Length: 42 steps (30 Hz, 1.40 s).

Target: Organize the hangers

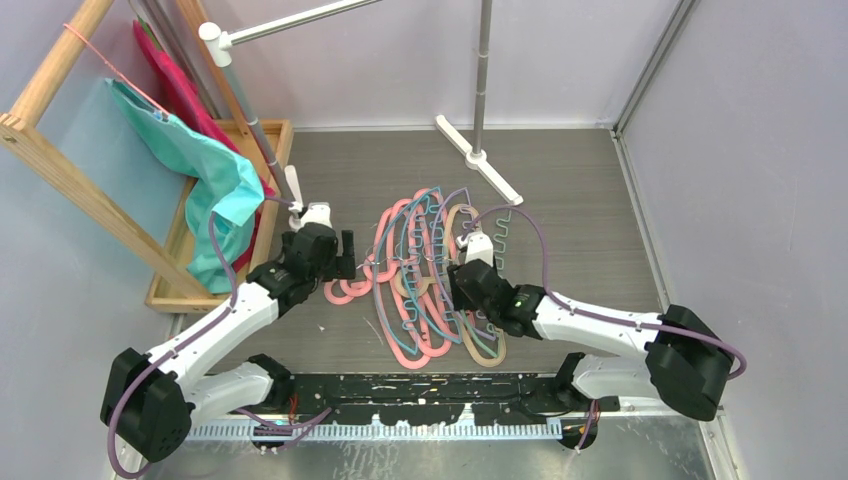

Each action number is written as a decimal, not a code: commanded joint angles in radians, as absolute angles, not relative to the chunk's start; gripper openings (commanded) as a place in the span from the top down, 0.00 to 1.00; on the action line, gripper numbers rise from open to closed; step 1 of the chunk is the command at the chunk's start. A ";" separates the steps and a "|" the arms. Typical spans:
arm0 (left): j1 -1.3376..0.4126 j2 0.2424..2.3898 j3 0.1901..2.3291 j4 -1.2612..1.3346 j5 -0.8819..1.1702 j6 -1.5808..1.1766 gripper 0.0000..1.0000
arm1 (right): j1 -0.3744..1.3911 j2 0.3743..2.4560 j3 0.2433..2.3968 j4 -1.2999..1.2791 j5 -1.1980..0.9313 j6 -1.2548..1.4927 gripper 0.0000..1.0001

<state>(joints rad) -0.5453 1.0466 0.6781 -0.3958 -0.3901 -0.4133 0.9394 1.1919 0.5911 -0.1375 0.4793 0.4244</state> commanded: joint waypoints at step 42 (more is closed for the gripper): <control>-0.549 0.983 0.645 -0.385 -0.419 -0.451 0.02 | 0.925 0.999 0.925 -0.076 0.274 0.461 0.99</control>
<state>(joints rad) -0.5457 1.0069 0.6537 -0.4046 -0.3981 -0.4347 0.9394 0.9897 0.7620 -0.2333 0.3668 0.4923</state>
